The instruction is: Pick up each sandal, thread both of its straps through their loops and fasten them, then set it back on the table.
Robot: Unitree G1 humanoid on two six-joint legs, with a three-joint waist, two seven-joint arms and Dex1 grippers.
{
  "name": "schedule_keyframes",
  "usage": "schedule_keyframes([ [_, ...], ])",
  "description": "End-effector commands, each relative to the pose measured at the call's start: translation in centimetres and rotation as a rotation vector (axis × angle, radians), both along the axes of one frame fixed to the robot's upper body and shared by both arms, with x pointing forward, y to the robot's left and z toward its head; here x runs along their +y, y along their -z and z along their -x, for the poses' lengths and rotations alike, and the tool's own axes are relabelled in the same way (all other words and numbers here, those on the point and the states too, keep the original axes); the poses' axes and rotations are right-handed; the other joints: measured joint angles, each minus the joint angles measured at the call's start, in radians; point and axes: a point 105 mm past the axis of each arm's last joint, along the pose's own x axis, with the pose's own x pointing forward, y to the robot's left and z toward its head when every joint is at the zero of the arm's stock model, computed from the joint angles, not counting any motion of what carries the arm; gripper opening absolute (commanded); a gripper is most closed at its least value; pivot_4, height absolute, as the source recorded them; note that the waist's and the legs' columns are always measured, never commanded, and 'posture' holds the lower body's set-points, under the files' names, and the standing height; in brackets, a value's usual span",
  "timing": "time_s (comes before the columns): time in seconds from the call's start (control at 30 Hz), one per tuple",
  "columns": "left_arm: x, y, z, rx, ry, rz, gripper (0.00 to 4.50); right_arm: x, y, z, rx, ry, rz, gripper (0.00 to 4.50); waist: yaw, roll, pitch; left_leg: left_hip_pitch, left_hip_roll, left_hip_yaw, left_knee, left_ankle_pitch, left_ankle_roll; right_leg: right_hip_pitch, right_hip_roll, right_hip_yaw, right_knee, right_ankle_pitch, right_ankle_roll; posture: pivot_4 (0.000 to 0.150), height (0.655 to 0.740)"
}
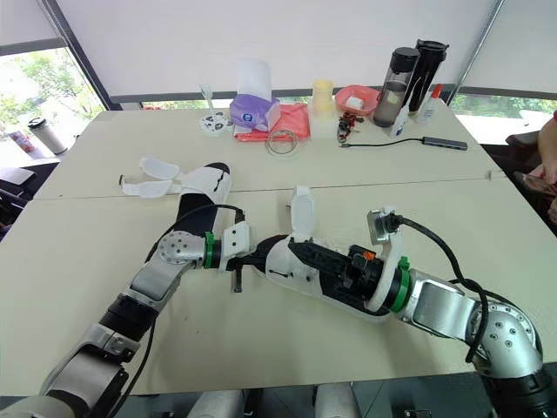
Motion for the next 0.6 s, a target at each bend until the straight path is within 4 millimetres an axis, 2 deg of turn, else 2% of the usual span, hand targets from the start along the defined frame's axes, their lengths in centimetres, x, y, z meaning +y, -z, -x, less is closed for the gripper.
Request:
schedule_keyframes([
  [0.03, 0.3, 4.0, 1.8, 0.128, 0.028, -0.098, 0.00, -0.1, -0.7, -0.7, 0.000, 0.029, -0.019, 1.02, 0.000, 0.000, 0.000, 0.000, 0.000, 0.000, 0.000, 0.000, 0.000, 0.000, 0.000, 0.000, 0.000, 0.000, 0.000, 0.150, 0.7400],
  [0.13, 0.3, 4.0, 1.8, 0.125, 0.025, -0.097, 0.00, 0.0, -0.6, -1.0, 0.001, 0.040, 0.012, 2.57, 0.000, 0.000, 0.000, 0.000, 0.000, 0.000, 0.000, 0.000, 0.000, 0.000, 0.000, 0.000, 0.000, 0.000, 0.000, 0.150, 0.7400],
  [0.23, 0.4, 4.0, 1.8, 0.123, 0.021, -0.096, 0.00, -0.7, -0.9, -2.3, -0.028, 0.131, 0.035, 4.07, 0.000, 0.001, -0.001, 0.000, 0.000, 0.000, 0.000, 0.000, 0.000, 0.000, 0.000, 0.000, 0.000, 0.000, 0.000, 0.150, 0.7400],
  [0.47, 0.4, 3.9, 1.7, 0.118, 0.015, -0.096, 0.00, -2.0, -1.4, -3.2, -0.334, 0.232, 0.329, 4.07, 0.000, 0.002, -0.001, 0.000, -0.001, 0.001, 0.000, 0.000, 0.000, -0.001, 0.000, 0.000, 0.000, 0.000, 0.001, 0.150, 0.7400],
  [0.6, 0.2, 3.9, 1.5, 0.114, 0.015, -0.091, 0.00, -1.3, -1.0, -3.1, -0.614, 0.095, 0.679, 4.07, -0.002, 0.003, -0.002, 0.000, -0.001, 0.001, 0.000, 0.000, 0.000, 0.000, 0.000, 0.000, 0.000, 0.000, 0.001, 0.150, 0.7400],
])
